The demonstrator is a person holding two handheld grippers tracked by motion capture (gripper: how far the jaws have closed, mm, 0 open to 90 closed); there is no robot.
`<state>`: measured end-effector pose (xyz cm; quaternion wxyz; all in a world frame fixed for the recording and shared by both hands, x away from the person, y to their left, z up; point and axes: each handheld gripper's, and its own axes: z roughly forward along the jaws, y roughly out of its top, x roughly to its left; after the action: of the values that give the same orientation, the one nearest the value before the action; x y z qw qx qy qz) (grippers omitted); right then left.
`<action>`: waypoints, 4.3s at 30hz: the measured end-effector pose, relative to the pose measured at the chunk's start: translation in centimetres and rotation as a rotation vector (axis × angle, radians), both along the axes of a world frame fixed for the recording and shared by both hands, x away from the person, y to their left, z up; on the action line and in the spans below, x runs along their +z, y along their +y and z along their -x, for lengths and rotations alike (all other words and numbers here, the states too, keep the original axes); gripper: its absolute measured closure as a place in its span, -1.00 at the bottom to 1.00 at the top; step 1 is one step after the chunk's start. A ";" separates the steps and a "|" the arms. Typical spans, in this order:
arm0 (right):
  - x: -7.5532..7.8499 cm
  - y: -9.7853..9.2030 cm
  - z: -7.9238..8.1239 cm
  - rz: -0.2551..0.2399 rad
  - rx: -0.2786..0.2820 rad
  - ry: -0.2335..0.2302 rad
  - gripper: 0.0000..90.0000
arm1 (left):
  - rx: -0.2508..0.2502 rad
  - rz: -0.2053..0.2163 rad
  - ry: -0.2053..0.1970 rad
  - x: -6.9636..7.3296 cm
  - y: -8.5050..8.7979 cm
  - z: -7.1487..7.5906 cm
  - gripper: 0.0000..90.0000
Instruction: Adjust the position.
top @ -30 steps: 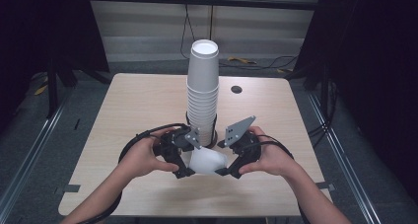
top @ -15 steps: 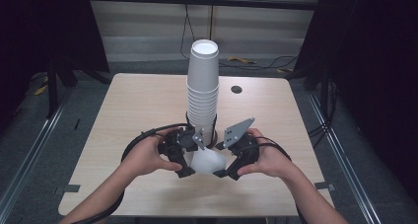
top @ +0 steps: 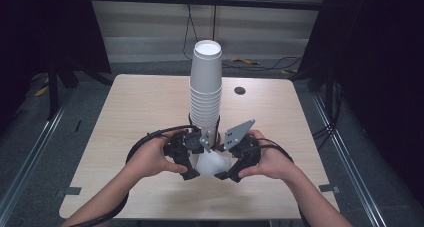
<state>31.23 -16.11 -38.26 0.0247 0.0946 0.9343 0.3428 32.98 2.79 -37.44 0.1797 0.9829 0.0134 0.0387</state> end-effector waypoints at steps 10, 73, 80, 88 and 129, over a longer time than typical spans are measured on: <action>0.2 0.1 0.1 0.030 0.008 -0.002 -0.64 | 0.006 0.007 0.010 -0.1 -0.2 0.1 -0.69; -0.4 1.4 -0.4 0.054 0.014 -0.020 -0.48 | -0.001 0.058 0.025 0.2 -0.6 0.4 -0.69; -0.6 1.5 -0.1 0.079 0.009 -0.027 -0.42 | -0.001 0.052 0.020 0.4 -0.6 0.4 -0.67; -0.7 1.1 -0.2 0.044 0.011 -0.037 -0.39 | 0.005 0.061 0.029 0.6 -0.1 -0.1 -0.68; -4.8 0.1 -0.6 -0.493 -0.155 0.152 -0.70 | 0.045 0.317 0.038 4.4 -0.4 -1.0 -0.73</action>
<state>31.83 -15.98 -43.02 -0.0432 0.1944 0.8117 0.5491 34.01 2.39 -33.06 0.3314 0.9422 0.0448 0.0215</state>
